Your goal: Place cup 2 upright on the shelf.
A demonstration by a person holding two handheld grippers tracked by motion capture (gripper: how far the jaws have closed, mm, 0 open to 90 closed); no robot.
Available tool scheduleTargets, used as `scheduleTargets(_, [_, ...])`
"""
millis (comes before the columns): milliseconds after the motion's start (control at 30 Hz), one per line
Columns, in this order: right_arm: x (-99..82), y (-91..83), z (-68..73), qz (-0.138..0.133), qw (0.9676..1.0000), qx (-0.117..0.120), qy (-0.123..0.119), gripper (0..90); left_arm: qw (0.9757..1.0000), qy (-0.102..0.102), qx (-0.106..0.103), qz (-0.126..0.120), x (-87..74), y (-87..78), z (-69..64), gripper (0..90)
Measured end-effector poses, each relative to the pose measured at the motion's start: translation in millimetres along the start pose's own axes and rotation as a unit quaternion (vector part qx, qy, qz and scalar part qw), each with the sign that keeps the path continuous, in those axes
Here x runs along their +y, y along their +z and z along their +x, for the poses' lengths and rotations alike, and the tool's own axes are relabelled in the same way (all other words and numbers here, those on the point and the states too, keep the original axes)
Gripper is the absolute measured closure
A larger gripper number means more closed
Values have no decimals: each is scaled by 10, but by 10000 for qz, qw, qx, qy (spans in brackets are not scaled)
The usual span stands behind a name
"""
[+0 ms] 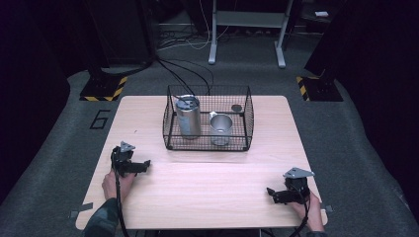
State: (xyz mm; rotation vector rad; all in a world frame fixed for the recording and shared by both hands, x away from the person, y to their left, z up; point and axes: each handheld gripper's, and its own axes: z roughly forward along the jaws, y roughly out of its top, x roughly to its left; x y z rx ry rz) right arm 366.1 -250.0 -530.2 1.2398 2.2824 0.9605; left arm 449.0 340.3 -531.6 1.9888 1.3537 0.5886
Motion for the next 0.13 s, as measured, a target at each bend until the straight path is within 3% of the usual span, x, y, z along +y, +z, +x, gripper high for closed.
scheduleTargets(133, [-24,-31,-36,1,10000,45,23,0,10000,3,-4,-24,-1,3,0,2])
